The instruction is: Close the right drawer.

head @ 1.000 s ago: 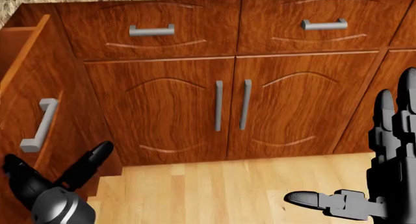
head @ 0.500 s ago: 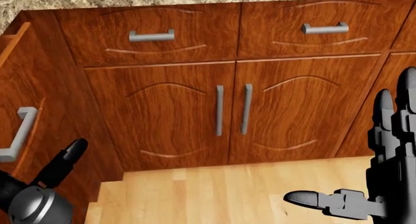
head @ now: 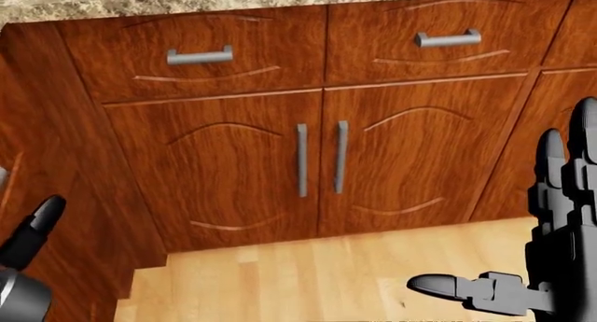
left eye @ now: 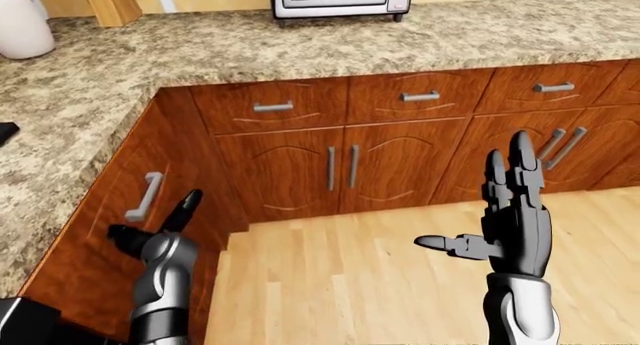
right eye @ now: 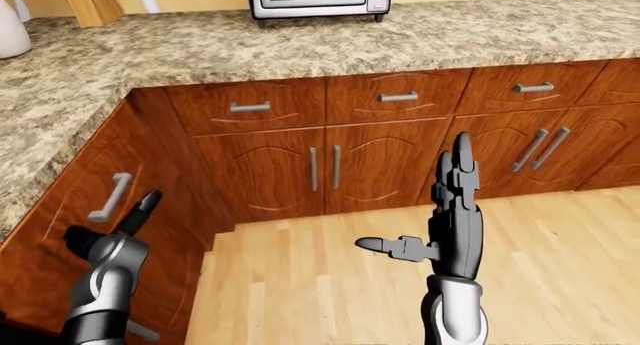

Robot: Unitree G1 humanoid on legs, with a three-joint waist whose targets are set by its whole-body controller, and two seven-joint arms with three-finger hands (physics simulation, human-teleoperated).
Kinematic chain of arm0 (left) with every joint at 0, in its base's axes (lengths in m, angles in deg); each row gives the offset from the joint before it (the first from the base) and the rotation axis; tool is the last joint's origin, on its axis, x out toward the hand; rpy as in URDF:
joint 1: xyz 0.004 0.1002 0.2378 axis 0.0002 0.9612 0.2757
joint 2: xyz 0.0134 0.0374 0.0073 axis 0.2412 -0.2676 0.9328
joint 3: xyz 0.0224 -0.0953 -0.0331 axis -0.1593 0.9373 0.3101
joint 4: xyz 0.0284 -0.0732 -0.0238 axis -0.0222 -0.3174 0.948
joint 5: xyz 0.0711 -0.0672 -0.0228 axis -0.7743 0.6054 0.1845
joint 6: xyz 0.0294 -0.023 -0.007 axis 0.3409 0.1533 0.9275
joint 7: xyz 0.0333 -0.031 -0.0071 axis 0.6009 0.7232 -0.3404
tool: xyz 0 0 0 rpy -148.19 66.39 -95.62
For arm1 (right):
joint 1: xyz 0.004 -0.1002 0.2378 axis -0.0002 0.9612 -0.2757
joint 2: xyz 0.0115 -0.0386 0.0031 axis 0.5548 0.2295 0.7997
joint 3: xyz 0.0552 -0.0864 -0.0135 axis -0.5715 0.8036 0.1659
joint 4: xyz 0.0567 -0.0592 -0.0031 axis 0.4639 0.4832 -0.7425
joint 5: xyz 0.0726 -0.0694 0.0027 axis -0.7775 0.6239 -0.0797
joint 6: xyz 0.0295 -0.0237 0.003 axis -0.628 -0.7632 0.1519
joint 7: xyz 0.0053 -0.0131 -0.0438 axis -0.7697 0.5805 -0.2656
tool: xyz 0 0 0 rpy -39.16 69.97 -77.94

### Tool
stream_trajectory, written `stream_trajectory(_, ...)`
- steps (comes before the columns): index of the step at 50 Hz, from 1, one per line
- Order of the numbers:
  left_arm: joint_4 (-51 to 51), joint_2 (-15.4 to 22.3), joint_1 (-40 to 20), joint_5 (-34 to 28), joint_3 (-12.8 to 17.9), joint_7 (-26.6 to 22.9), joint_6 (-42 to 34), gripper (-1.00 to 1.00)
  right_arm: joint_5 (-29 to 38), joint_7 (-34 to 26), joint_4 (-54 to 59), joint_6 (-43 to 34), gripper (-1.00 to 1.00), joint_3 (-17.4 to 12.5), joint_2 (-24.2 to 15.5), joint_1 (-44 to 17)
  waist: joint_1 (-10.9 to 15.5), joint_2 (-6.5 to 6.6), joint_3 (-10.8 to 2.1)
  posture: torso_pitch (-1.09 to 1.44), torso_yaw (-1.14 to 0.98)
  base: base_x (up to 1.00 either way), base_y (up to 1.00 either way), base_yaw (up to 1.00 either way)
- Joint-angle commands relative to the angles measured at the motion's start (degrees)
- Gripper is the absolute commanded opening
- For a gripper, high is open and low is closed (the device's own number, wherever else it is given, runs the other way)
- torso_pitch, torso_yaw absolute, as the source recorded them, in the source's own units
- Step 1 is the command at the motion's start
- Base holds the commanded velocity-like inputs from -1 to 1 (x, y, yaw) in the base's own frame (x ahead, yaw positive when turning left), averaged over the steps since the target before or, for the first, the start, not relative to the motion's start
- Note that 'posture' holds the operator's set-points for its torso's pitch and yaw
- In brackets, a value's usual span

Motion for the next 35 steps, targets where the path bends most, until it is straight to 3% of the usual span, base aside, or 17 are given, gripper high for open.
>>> stream_trajectory(1,2.08,2.55,-0.35,-1.12,3.2,3.23,2.47,1.0,-0.15,0.01,-2.35,1.52,1.0,-0.08,-0.26,-0.83,0.71,0.2,-1.03,0.0,0.0,0.0,0.0,0.0)
stream_trajectory(35,-3.0,12.04,2.23,6.85,10.9,4.19,5.34,1.0,-0.03,-0.07,-2.22,1.51,1.0,0.12,-0.23,-0.77,-0.05,1.0,-0.2,0.0,0.0,0.0,0.0,0.0)
